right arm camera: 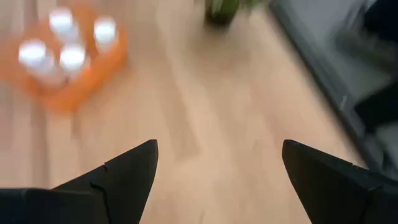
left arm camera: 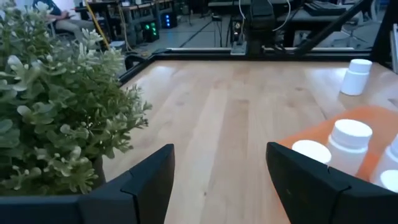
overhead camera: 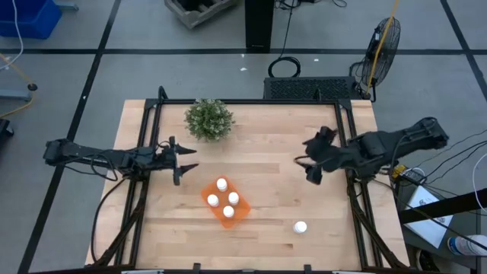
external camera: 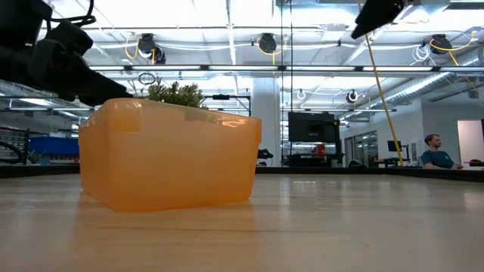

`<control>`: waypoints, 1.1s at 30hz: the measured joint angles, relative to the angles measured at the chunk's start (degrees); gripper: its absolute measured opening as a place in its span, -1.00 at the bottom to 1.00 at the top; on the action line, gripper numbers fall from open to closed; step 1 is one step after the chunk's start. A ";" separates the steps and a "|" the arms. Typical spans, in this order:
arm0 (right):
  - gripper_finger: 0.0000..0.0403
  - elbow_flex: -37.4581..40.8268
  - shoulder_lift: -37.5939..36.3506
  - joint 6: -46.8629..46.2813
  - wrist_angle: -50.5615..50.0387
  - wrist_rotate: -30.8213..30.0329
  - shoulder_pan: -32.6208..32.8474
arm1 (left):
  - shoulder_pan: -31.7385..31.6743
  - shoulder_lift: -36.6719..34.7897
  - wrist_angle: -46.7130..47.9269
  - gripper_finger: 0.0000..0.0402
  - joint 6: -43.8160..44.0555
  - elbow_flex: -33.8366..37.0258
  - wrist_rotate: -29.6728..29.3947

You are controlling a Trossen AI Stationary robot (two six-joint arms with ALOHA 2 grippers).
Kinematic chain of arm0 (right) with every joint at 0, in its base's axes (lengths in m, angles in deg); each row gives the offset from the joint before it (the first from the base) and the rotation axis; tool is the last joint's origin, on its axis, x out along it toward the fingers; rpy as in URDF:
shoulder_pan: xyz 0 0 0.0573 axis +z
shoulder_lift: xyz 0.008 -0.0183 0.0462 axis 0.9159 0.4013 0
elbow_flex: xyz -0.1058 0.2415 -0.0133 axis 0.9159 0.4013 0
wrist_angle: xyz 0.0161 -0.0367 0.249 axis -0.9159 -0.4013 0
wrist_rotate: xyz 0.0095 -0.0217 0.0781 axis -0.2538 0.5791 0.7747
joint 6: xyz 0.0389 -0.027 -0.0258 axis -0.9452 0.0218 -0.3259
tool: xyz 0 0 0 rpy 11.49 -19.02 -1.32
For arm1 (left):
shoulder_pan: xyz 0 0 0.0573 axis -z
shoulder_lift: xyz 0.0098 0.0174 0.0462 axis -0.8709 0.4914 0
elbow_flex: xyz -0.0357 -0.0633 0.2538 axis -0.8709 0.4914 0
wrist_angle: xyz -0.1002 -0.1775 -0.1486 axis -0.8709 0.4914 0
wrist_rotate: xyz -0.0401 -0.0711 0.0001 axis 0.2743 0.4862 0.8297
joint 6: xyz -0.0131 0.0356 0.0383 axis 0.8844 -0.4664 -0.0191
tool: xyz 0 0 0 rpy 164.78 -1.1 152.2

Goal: Pick and place pill bottles into a basket
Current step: Put the white medicine bottle into the orange bin

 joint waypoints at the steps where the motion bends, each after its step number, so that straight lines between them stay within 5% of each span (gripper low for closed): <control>1: 0.66 -2.58 2.34 -2.50 -4.09 1.35 0.42 | 0.00 -0.02 0.14 0.27 -0.07 0.00 0.00; 10: 0.66 -14.57 18.43 -17.11 -21.93 12.79 3.80 | 0.00 0.00 0.69 0.26 1.44 0.00 0.00; 17: 0.66 -14.62 21.00 -29.45 -20.41 21.34 7.76 | 0.00 -0.34 0.62 0.18 1.42 0.00 -0.42; 26: 0.66 -12.38 22.89 -49.40 -14.86 24.83 16.84 | 0.00 -0.39 -1.33 0.19 -2.23 -0.02 -0.46; 33: 0.66 -9.35 27.94 -53.59 -9.16 27.87 21.18 | 0.00 -0.48 -2.53 0.16 -1.27 -0.04 2.08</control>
